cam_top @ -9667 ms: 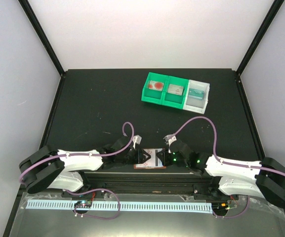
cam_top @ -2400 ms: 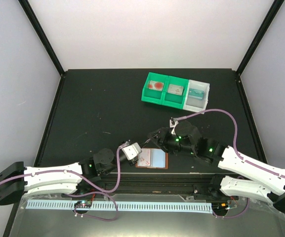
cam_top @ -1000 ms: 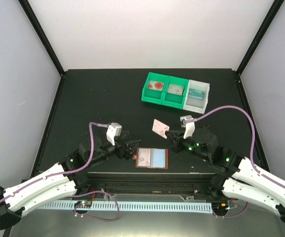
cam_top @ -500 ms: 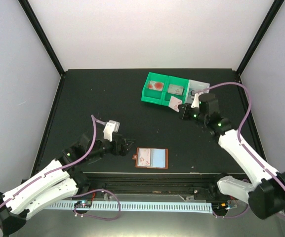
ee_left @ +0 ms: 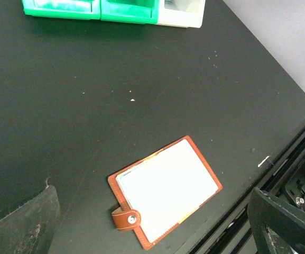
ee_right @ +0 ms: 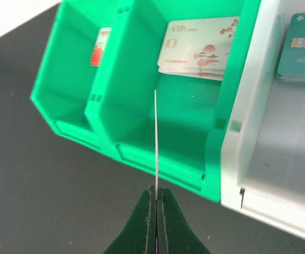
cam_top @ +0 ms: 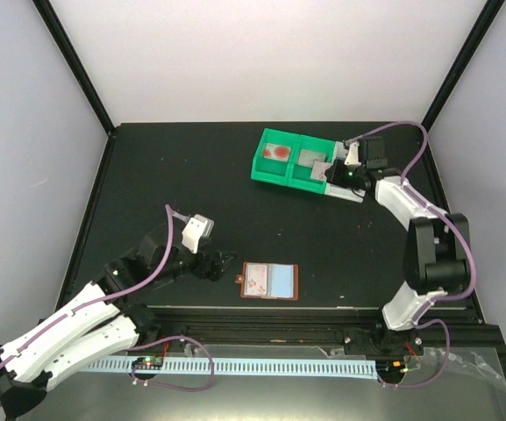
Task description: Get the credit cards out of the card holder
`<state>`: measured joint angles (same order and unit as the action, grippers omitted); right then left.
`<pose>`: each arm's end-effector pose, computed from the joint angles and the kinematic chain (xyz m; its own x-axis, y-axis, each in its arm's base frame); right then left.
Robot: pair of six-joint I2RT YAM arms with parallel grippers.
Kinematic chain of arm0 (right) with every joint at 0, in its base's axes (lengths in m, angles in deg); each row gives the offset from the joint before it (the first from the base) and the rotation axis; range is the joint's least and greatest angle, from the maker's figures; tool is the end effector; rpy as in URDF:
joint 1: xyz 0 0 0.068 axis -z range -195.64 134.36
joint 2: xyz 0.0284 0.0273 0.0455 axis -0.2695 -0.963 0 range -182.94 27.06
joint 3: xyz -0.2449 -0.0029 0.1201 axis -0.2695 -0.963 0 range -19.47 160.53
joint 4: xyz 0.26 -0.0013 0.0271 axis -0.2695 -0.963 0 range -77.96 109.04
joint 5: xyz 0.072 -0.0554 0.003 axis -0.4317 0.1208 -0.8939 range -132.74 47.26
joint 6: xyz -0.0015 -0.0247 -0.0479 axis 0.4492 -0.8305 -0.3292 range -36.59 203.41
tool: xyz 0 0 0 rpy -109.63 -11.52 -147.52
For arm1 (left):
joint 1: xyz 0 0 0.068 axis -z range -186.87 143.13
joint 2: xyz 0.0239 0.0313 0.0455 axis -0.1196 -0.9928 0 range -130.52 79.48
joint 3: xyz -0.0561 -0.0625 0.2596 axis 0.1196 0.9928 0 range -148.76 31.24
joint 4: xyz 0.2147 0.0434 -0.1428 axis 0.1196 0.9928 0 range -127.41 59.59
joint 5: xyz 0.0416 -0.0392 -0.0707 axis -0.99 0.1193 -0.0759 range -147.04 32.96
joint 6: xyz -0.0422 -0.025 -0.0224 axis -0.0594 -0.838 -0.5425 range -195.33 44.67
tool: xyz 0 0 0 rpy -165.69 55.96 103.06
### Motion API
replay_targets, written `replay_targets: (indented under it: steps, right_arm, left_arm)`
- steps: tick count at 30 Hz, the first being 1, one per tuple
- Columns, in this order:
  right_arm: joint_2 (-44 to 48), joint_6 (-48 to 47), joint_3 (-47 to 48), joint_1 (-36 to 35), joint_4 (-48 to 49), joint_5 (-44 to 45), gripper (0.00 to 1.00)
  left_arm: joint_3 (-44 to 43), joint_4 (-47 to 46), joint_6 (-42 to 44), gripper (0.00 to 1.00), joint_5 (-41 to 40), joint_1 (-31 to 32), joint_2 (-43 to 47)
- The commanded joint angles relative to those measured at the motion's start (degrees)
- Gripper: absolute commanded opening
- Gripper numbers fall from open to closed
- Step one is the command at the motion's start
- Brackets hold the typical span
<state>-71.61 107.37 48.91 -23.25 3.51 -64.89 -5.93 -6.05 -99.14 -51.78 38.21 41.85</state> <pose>0.3710 0.0631 0.2259 -0.8052 0.2718 -0.5270 -0.0614 0.8458 0.5300 0.1032 -0.1081 0.2751 -0.6473 0.0800 -0.7580 0.5452 0.7436 -0.3871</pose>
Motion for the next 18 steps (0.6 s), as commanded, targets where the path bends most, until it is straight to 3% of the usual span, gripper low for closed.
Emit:
replay_targets:
  steps: [1,18]
  right_arm:
    - [-5.9,-2.2,8.3,0.3,-1.1,-1.5,0.01]
    - [-26.1,1.7,31.7,0.3,-8.9,-1.2,0.02]
  left_arm:
    - [-1.5,1.2,2.2,0.99,-1.0,-0.4,0.4]
    - [-1.3,1.7,3.5,0.99,-2.9,-0.6,3.2]
